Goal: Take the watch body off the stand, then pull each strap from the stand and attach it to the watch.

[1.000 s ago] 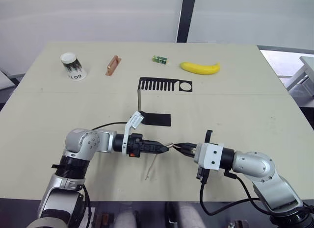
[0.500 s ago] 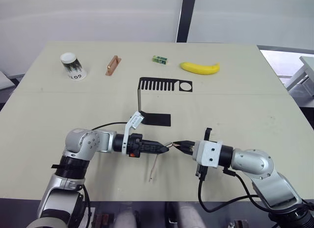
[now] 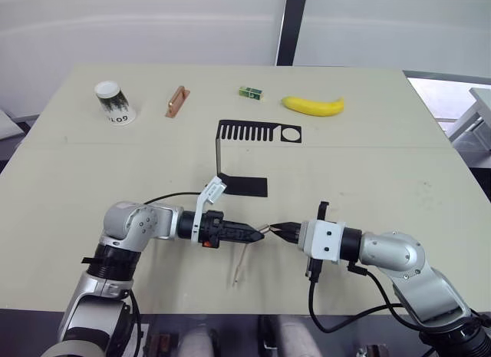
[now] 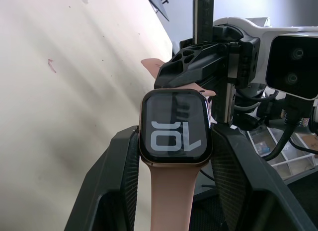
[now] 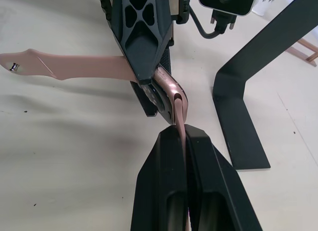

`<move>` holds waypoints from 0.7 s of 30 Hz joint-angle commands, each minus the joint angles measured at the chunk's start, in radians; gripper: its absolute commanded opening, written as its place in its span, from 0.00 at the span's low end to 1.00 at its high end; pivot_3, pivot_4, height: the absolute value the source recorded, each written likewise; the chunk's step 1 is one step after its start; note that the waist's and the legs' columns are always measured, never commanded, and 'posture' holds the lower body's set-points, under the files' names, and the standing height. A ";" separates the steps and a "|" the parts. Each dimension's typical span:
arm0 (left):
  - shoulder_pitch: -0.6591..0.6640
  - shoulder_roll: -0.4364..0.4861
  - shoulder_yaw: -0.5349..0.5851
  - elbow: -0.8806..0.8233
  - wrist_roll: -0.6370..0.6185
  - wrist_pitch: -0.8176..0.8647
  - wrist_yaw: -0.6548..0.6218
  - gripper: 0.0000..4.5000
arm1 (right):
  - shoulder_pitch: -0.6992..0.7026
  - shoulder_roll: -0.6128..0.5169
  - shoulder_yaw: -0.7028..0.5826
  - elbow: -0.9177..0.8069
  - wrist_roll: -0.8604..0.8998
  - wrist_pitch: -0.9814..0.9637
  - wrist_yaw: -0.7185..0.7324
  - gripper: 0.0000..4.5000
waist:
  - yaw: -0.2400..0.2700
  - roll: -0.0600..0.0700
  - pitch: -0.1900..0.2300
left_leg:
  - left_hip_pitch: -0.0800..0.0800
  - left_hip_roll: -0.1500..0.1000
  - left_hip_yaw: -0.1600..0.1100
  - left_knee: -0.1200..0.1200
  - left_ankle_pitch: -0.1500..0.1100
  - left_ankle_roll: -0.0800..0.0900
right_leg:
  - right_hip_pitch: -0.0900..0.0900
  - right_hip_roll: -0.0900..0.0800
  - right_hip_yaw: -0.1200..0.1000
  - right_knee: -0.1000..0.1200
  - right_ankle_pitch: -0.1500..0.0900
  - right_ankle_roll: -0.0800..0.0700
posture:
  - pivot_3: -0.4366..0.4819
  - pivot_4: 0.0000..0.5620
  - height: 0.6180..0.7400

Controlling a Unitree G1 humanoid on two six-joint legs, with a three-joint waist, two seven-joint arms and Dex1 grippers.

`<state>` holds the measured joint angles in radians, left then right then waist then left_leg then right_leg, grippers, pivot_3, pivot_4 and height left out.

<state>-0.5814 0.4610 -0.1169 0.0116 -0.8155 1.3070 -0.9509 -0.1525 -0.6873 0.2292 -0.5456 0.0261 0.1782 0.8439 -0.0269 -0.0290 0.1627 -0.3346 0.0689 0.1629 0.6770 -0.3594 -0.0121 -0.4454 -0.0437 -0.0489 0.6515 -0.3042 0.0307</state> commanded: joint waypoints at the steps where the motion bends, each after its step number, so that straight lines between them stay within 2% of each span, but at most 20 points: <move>1: -0.015 -0.029 -0.032 -0.064 -0.033 -0.008 -0.033 0.36 | -0.024 0.014 0.028 -0.052 0.014 -0.008 0.017 0.00 | 0.000 0.000 0.000 | 0.000 0.000 0.000 0.000 0.000 0.000 | 0.000 0.000 0.000 0.000 0.000 0.000 | 0.48 0.27 1.00; 21: -0.017 -0.026 -0.037 -0.067 -0.033 -0.005 -0.035 0.36 | -0.048 0.025 0.036 -0.046 -0.002 0.001 0.015 0.00 | 0.000 0.000 0.000 | 0.000 0.000 -0.001 0.001 0.000 0.000 | 0.000 0.000 0.000 0.001 0.000 0.000 | 0.48 0.27 1.00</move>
<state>-0.5814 0.4621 -0.1182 0.0115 -0.8151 1.3071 -0.9516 -0.1785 -0.6833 0.2358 -0.5455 0.0059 0.1967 0.8459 -0.0267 -0.0290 0.1627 -0.3350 0.0689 0.1622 0.6783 -0.3595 -0.0120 -0.4454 -0.0437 -0.0492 0.6521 -0.3042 0.0307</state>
